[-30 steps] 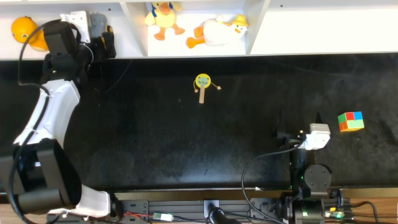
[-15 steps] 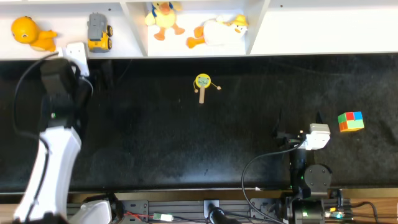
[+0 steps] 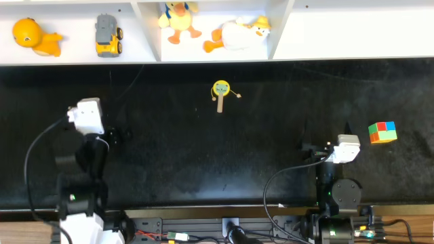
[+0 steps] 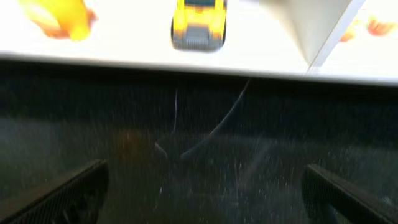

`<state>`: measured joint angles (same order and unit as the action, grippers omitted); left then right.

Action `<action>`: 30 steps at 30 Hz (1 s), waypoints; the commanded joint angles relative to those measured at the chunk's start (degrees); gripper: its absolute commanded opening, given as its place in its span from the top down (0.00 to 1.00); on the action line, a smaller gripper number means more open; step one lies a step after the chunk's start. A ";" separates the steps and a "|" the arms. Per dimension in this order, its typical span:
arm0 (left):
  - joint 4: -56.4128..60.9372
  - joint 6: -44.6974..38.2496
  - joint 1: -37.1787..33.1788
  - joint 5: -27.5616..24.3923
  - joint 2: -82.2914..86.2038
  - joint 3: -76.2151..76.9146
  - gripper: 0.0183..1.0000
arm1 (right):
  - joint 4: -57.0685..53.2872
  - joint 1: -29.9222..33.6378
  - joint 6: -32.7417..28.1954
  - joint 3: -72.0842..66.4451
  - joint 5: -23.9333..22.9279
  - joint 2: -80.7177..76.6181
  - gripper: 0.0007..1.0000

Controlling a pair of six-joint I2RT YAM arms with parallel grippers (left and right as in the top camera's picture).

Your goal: Store Toys

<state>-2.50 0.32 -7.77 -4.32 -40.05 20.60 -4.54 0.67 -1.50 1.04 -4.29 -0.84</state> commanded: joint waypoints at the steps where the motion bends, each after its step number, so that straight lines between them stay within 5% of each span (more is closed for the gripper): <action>1: 8.83 0.17 2.40 -0.68 8.48 -5.46 0.00 | 0.31 0.04 0.26 -0.76 0.24 0.63 0.01; 10: 12.72 -0.48 9.77 7.32 27.06 -14.78 0.00 | 0.31 0.04 0.26 -0.76 0.24 0.63 0.00; 19: 8.79 -3.30 10.03 10.71 37.29 -19.02 0.00 | 0.31 0.04 0.26 -0.76 0.24 0.63 0.01; 30: -2.12 -3.30 8.37 9.57 39.89 -20.13 0.00 | 0.33 0.04 0.26 -0.76 0.24 0.63 0.00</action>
<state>-4.60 -2.04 1.45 5.50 -0.73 0.71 -4.54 0.67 -1.48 1.04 -4.32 -0.84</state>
